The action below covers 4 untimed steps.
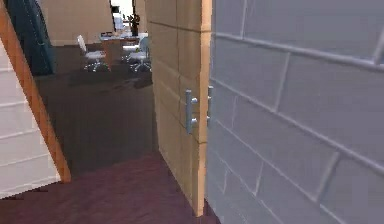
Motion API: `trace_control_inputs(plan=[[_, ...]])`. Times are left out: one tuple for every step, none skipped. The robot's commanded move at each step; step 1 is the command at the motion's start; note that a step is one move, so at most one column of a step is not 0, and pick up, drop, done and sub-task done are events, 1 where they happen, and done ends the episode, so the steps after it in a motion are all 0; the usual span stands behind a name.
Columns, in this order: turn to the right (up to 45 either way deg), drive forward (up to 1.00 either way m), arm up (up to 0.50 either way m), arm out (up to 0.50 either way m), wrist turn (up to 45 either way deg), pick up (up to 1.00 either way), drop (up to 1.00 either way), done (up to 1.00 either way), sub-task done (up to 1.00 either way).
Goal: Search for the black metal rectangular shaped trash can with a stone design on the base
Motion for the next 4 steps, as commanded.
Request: trace_control_inputs(plan=[[-12.0, 0.0, 0.0, 0.0, 0.0, 0.0, 0.0, 0.0, 0.0], [0.0, 0.05, 0.0, 0.0, 0.0, 0.0, 0.0, 0.0, 0.0], [-12.0, 0.0, 0.0, 0.0, 0.0, 0.0, 0.0, 0.0, 0.0], [0.0, 1.0, 0.0, 0.0, 0.0, 0.0, 0.0, 0.0, 0.0]])
